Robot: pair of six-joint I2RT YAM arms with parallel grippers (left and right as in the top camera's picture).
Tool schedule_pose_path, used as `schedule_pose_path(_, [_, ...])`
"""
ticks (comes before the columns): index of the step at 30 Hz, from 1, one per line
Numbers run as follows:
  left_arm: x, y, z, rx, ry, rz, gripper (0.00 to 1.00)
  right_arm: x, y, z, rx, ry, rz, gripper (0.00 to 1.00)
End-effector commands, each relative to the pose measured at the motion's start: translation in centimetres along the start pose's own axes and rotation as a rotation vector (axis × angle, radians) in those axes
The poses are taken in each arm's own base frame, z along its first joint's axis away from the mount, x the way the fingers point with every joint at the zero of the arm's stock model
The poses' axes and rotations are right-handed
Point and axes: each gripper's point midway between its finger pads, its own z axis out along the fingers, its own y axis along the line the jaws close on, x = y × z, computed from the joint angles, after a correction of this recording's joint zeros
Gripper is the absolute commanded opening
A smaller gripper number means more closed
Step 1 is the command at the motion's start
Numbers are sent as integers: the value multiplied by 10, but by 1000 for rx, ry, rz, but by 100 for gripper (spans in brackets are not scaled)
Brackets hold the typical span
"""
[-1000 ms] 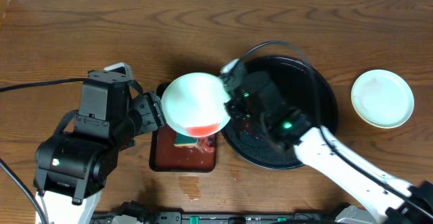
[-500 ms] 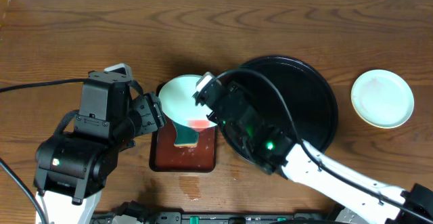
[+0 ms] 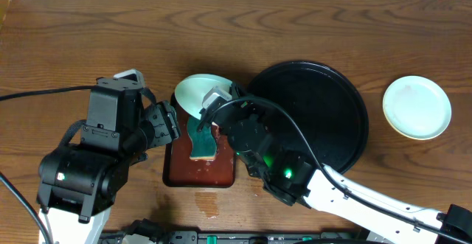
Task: Clean dirty plates on tray and stack at the side
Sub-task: 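Lift the pale plate with right gripper and tilt it over the small tray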
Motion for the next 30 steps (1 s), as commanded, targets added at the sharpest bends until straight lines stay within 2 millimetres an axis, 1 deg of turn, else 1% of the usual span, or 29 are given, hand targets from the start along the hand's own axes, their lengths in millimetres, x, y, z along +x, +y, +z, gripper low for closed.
schedule_pose_path(1, [-3,0,-4,4,-12,-3,72,-8,-14,-8,60,-5,-35,1])
schedule_pose_path(9, [-3,0,-4,4,-12,-3,72,-14,-9,-11,51,-21,-47,1])
schedule_pose_path(30, [-3,0,-4,3,-10,-3,72,-15,-12,-13,74,-21,-65,1])
